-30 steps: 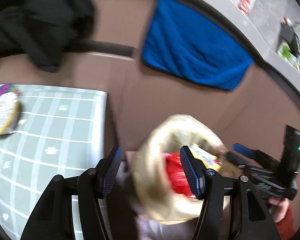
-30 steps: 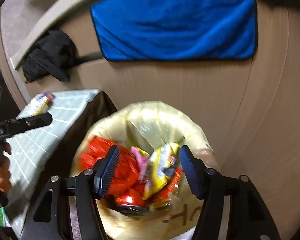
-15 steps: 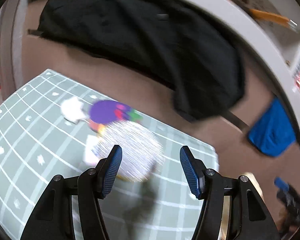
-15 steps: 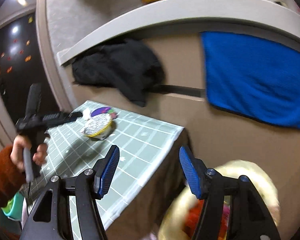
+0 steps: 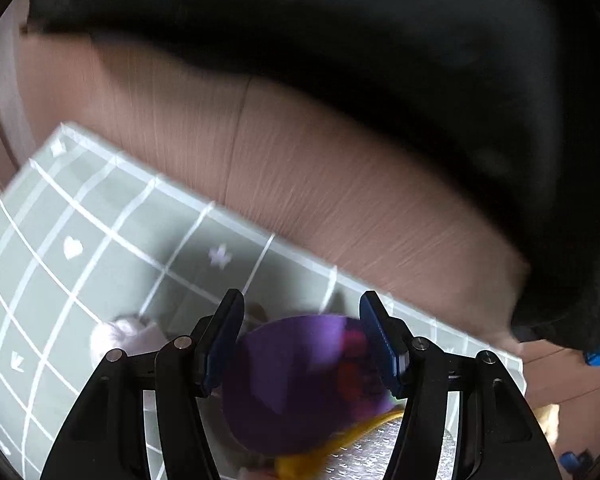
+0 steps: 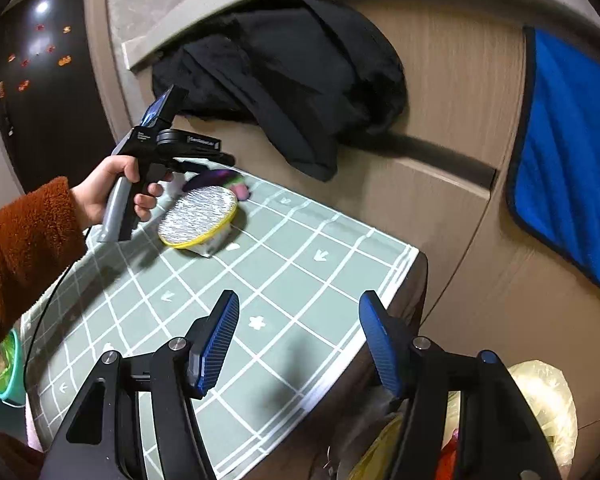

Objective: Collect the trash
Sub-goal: 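Move both open tools back toward the remaining items on the table, then grasp the white tissue with the left tool while the right tool grasps the round silver pad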

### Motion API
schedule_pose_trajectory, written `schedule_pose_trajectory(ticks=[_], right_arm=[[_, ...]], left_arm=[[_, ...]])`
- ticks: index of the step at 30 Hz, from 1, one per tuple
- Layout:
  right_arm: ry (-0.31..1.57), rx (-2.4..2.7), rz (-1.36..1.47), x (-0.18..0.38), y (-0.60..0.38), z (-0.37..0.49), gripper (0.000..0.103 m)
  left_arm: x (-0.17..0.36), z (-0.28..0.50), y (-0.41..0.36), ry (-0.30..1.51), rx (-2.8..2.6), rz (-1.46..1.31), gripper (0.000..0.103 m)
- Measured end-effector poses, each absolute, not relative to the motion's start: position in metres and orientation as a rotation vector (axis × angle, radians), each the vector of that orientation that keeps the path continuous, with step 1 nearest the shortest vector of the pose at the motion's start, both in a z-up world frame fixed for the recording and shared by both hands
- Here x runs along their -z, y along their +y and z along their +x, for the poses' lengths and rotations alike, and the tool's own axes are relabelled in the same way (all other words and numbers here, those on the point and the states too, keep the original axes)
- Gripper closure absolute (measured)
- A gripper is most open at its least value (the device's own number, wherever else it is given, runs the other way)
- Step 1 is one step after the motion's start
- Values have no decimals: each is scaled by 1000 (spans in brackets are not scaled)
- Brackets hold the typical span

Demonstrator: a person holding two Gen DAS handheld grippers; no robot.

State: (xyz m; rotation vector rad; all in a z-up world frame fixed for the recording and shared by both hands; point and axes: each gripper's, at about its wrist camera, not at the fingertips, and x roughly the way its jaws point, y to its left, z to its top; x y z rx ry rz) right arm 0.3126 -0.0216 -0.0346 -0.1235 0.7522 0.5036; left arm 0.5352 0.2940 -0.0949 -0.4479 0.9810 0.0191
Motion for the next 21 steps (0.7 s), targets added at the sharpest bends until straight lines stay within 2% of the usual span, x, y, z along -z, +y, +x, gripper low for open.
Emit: schedule_pose_trajectory(ticks=[5,15,21], right_arm=[[791,-506,-66,44,-29,328,43],[796,-609,-53,58,7,318,43],[803,-643,-48,60,28,315,43]], left_arm=[[98,499,296,1007,103,-475,43],[98,357,267,1092,293,-400,44],[50,318,275,835,159,-273,44]])
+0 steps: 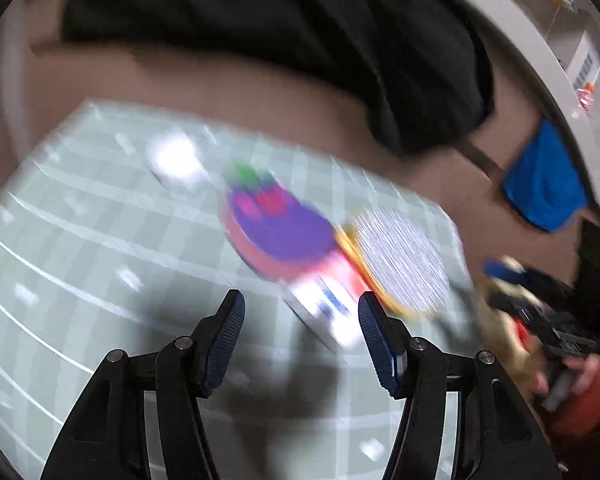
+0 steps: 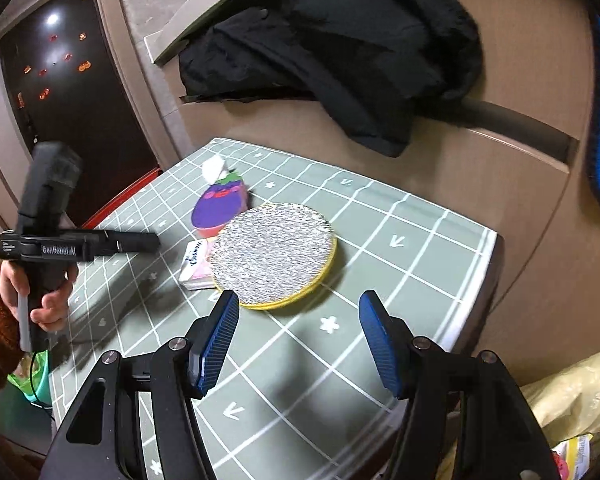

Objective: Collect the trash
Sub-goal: 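Grasp the white tissue with the left tool while the right tool grasps the round silver pad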

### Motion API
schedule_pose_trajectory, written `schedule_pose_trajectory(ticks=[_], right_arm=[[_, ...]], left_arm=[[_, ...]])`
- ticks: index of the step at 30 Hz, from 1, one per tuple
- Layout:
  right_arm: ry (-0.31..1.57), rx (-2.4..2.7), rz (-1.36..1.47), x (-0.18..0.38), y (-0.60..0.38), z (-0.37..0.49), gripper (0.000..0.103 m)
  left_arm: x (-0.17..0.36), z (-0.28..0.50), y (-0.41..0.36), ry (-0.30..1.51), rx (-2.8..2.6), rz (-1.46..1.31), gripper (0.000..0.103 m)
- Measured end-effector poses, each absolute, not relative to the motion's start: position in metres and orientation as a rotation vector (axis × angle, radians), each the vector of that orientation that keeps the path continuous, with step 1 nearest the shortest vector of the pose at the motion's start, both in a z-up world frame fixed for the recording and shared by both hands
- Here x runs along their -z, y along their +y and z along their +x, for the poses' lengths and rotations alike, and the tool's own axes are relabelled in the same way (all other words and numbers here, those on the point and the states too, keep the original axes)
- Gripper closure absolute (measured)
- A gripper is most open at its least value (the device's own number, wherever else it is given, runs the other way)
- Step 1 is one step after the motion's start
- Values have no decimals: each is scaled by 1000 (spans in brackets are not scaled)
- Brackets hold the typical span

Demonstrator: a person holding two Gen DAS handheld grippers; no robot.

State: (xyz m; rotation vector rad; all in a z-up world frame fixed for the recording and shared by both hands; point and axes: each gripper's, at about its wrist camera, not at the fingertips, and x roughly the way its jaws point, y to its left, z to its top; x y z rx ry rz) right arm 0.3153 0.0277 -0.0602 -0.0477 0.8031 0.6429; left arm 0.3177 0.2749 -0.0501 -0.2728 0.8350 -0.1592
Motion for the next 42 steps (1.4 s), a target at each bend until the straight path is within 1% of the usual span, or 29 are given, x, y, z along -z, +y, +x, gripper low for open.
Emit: schedule_pose_trajectory(ticks=[4,6,8,12,13,14,15,16,19,22,27,30,31,33,34,35,36,39,42], right_arm=[[785,-655,-26,59,34,314,43],[777,-656,-21,60,35,312,43],[777,-648,-18,63,33,311,43],[799,-639,9,69,22,312,43],[803,-634,8,71,19,312,43],[808,-627,6,73,17,312,43],[815,-621,4,75,14,313,43],[821,-617,4,77,11,314,43],[837,-621,52,79,4,323,43],[853,-652,116,81,4,339,43],[917,-691,245,98,22,376,42],[951,-704,248,109,42,385,42],[961,-709,241,111,48,385,43],[968,-739,239,113,58,381,64],[964,-751,236,111,62,377,69],[946,-755,217,104,65,369,79],[927,-753,192,98,67,363,82],[846,-757,98,69,67,332,88],[780,-750,10,46,58,299,90]], left_arm=[[44,349,298,668,-65,-269,44],[52,376,303,636,-167,-274,44],[61,397,306,637,-229,-297,44],[90,446,312,734,-339,-365,44],[96,454,316,758,-348,-394,48],[103,457,321,778,-349,-419,56],[105,460,321,795,-351,-432,74],[108,459,322,809,-353,-443,79],[104,442,319,811,-305,-454,82],[100,407,306,839,-210,-437,83],[101,328,289,895,-109,-469,83],[98,277,277,899,-59,-469,83],[95,263,274,888,-53,-465,83],[87,234,269,855,-50,-461,83],[85,227,269,842,-51,-463,83],[81,212,266,822,-55,-467,83],[78,207,265,813,-55,-467,83],[72,190,256,782,-41,-458,83],[67,177,244,751,0,-472,83]])
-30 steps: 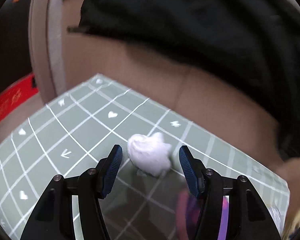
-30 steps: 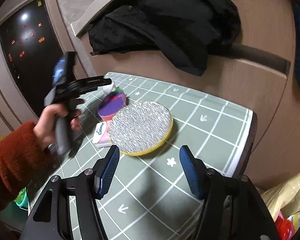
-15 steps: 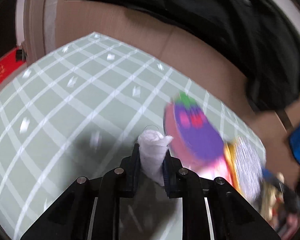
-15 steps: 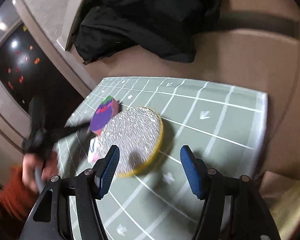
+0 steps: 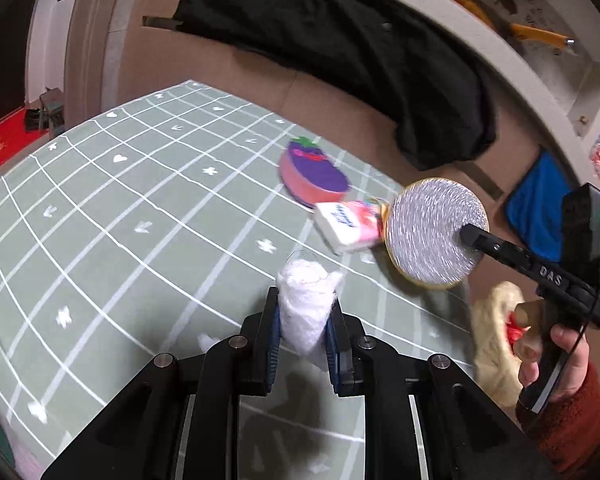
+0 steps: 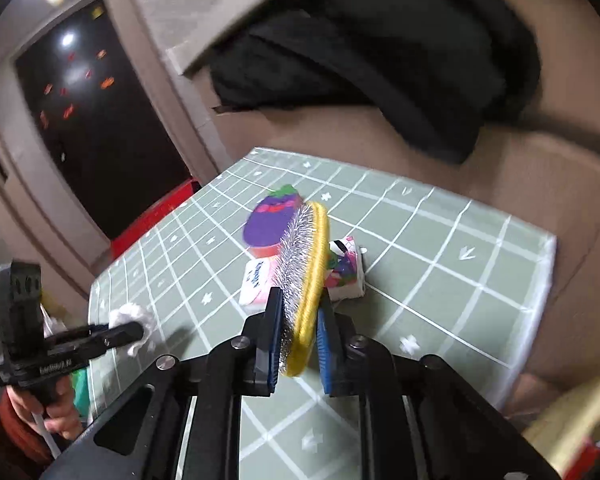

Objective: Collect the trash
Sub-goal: 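Grasp the white tissue with the left tool while the right tool grasps the round silver pad, then carry the white tissue and silver pad up over the yellow-lined bin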

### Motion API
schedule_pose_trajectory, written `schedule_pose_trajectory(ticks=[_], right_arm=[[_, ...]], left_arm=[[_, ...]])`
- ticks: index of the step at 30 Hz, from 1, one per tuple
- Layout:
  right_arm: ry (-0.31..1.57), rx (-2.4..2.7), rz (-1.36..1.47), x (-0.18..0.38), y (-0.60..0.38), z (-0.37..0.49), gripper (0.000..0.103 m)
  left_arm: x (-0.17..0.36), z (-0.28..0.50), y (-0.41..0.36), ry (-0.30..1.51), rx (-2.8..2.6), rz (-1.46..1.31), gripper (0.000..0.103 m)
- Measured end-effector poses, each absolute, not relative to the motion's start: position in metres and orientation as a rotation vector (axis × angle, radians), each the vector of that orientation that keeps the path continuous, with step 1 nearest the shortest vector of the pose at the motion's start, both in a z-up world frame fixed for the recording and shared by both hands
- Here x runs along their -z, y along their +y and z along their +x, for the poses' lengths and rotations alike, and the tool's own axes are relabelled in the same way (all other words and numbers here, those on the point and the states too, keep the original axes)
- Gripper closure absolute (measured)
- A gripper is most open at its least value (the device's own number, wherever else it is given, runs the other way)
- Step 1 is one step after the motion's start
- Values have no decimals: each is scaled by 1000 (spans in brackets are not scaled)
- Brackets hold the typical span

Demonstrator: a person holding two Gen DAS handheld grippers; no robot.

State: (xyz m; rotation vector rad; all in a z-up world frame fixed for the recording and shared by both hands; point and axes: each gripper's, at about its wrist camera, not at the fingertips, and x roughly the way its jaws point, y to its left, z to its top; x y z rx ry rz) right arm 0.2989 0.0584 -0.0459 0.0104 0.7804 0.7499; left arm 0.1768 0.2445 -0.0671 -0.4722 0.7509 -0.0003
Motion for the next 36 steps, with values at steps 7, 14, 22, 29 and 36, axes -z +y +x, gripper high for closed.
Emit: schedule_pose_trajectory(ticks=[7,14,22,29,36], right_arm=[[696,-649,-234,19,44,234,90],[715,-670,-291,36,52,209,89],[772,-720,-182,62,70,223,69],[755,-743,-188,57,74,220,88],[634,-729,-215,23,45,186,89]], left_arm=[[57,158,218,707,35,-470,83],[41,139,206,667,28,-429,83],[29,126,198,653,15,-385,83],[22,125,189,647,5,-340,83],[5,130,159,620,41,-294,83]])
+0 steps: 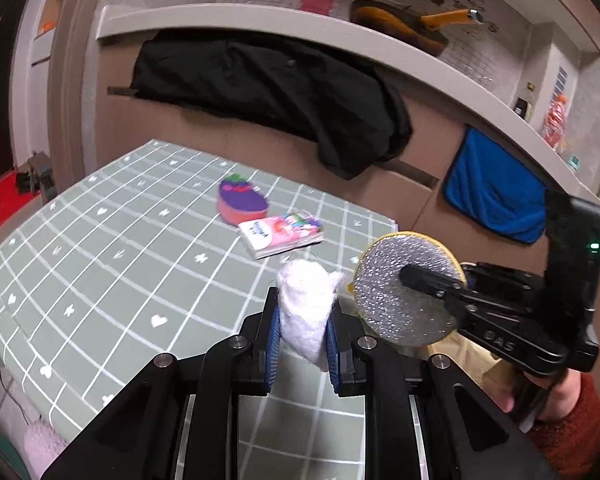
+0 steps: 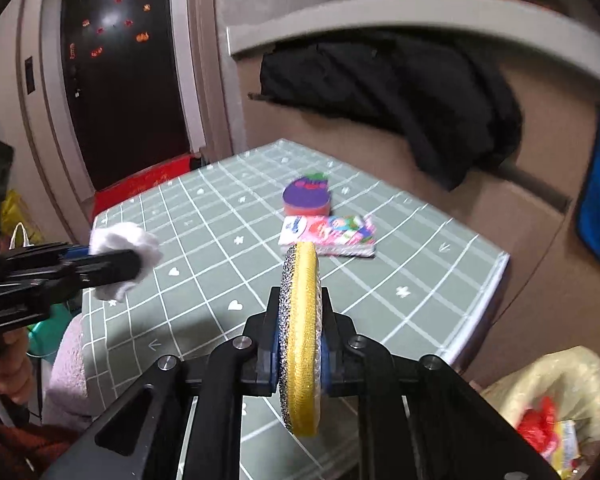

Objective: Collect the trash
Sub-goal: 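Carry the white tissue and silver pad up over the yellow-lined bin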

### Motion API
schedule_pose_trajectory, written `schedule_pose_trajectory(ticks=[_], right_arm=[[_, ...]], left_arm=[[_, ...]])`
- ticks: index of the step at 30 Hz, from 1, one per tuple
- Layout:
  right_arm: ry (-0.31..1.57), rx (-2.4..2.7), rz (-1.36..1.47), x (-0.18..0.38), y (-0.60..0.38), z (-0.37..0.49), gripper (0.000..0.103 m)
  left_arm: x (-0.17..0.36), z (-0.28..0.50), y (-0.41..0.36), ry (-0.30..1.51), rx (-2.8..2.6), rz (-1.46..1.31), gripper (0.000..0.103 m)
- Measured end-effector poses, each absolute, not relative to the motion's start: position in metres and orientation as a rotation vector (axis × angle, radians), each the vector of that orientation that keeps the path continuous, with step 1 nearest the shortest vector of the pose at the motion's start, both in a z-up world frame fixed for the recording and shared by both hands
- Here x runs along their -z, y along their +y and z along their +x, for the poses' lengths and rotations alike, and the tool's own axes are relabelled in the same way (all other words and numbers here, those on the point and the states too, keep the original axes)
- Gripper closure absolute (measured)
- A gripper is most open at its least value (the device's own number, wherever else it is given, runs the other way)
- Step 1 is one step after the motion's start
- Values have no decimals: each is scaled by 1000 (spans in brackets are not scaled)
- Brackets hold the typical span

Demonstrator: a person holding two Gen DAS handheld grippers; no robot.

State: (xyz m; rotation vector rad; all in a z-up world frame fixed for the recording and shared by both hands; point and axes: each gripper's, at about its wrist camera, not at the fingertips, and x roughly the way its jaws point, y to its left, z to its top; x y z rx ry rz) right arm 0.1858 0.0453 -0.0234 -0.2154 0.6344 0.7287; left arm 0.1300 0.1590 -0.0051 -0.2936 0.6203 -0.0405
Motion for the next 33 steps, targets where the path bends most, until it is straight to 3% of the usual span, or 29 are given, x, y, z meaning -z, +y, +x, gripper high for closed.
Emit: schedule_pose_trajectory(ticks=[21,33], right_arm=[[266,-342,-93,-91,-150,99,89],[257,-182,-19,-89,-233,96,89]], left_arm=[[-111,160,-39,349,437,-45,83],[-99,181,-119,365,502,41,83]])
